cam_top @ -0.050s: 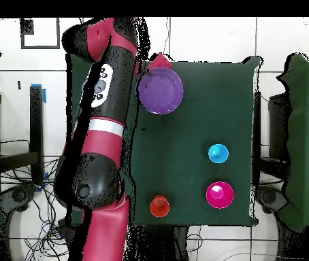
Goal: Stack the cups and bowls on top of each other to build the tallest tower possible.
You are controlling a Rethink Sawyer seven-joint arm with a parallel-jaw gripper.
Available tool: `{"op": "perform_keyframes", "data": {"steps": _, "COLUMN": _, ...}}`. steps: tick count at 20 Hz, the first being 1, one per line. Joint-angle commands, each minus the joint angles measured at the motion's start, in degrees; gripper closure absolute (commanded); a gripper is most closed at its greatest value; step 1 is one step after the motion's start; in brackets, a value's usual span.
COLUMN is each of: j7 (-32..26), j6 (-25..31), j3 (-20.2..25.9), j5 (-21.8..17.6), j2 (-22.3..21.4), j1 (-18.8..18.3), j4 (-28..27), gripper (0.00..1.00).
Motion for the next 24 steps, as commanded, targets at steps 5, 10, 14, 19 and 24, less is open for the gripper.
{"op": "perform_keyframes", "data": {"steps": 5, "j7": -17.9, "j6": 2.3, "j3": -5.3, "j5": 3.4, "j2": -1.3, "j1": 0.0, "j4": -1.5, "gripper": 0.0}}
{"op": "perform_keyframes", "data": {"steps": 10, "j7": -20.0, "j6": 4.1, "j3": -10.0, "j5": 7.9, "j2": -3.1, "j1": -0.3, "j4": -1.4, "gripper": 0.0}}
{"op": "perform_keyframes", "data": {"steps": 14, "j7": -21.8, "j6": 5.4, "j3": -14.0, "j5": 12.0, "j2": -4.6, "j1": -0.5, "j4": -1.1, "gripper": 0.0}}
{"op": "perform_keyframes", "data": {"steps": 19, "j7": -24.2, "j6": 6.7, "j3": -20.1, "j5": 18.0, "j2": -6.2, "j1": -0.8, "j4": -0.4, "gripper": 0.0}}
{"op": "perform_keyframes", "data": {"steps": 24, "j7": -30.1, "j6": 8.8, "j3": -26.7, "j5": 23.9, "j2": -8.7, "j1": -1.3, "j4": 0.4, "gripper": 0.0}}
